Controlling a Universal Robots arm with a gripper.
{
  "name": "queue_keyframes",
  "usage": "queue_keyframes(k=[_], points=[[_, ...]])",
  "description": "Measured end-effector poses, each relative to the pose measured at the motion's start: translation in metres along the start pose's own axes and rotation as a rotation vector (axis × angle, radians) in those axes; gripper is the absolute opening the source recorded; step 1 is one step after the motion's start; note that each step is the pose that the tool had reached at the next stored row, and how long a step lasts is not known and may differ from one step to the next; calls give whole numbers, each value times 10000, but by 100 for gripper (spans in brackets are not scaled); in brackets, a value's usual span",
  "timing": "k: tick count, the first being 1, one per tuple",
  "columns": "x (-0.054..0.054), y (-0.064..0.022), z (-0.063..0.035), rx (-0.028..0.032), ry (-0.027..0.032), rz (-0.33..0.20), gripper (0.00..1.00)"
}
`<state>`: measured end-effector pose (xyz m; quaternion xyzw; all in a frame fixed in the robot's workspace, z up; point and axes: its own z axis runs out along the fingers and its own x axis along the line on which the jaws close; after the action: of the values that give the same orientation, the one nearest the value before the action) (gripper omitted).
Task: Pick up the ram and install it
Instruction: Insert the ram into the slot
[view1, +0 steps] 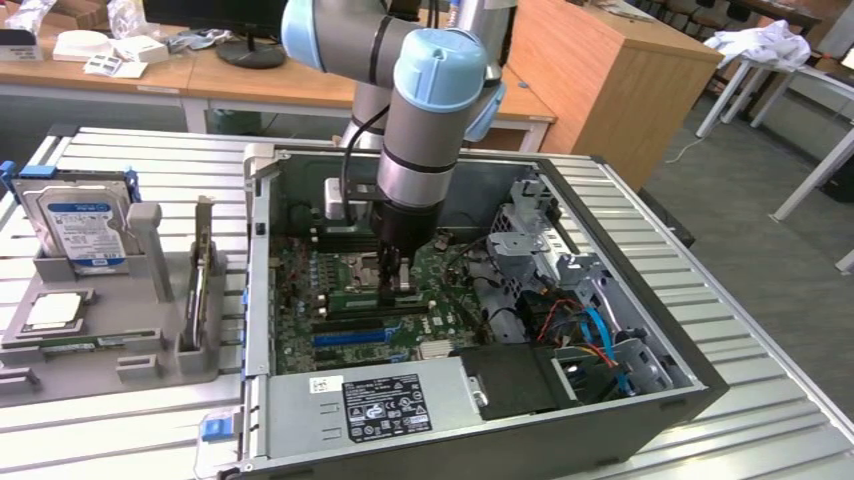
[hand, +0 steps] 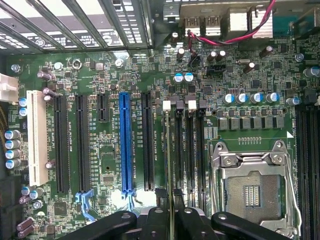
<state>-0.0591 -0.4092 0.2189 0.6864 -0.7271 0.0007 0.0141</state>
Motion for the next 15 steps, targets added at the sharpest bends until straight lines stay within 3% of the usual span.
queue_keyframes(k=[15], points=[[-16,4,-1,1,13,-49,14]])
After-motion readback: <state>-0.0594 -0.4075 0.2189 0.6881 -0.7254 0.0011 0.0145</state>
